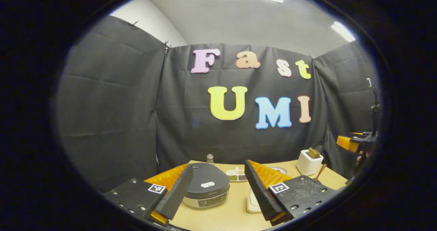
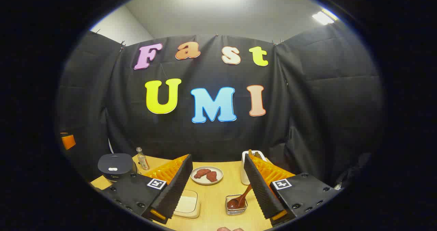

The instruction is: Close the left gripper, press the button to open the rice cooker; take a wooden spoon from the chopstick holder with the right hand, scoop a spoonful of rice and pour it into the rice cooker, then put the wooden spoon back into the chopstick holder.

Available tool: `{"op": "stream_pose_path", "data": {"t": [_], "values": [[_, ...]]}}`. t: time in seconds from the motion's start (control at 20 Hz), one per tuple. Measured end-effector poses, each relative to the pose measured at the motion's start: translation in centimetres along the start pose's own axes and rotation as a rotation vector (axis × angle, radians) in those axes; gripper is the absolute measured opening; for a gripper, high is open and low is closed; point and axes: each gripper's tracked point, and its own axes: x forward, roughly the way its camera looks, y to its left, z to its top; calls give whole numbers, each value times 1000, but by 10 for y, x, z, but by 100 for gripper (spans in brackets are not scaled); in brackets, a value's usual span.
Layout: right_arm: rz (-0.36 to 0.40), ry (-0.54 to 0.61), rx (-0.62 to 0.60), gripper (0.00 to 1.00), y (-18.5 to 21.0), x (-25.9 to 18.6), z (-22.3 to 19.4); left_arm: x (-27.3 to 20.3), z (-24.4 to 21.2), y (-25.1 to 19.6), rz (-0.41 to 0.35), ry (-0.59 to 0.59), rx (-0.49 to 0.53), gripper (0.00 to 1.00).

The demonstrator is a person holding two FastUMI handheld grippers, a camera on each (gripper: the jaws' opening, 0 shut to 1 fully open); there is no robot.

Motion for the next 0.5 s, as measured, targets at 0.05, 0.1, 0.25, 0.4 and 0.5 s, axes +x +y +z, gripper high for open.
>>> {"op": "stream_pose_path", "data": {"t": [0.05, 0.1, 0.25, 0.4, 0.5], "values": [[2, 0, -10, 96, 1, 1, -1, -1, -1, -1, -1, 4, 1, 92], [6, -1, -14, 95, 2, 2, -1, -1, -4, -1, 0, 9, 3, 94], [14, 1, -11, 96, 9, 3, -4, -4, -7, -1, -2, 21, 6, 93], [21, 7, -17, 96, 14, 3, -7, -6, -14, 0, -5, 37, -4, 92], [28, 10, -27, 97, 18, 1, -10, -6, -15, 1, -6, 43, -6, 92]]}}
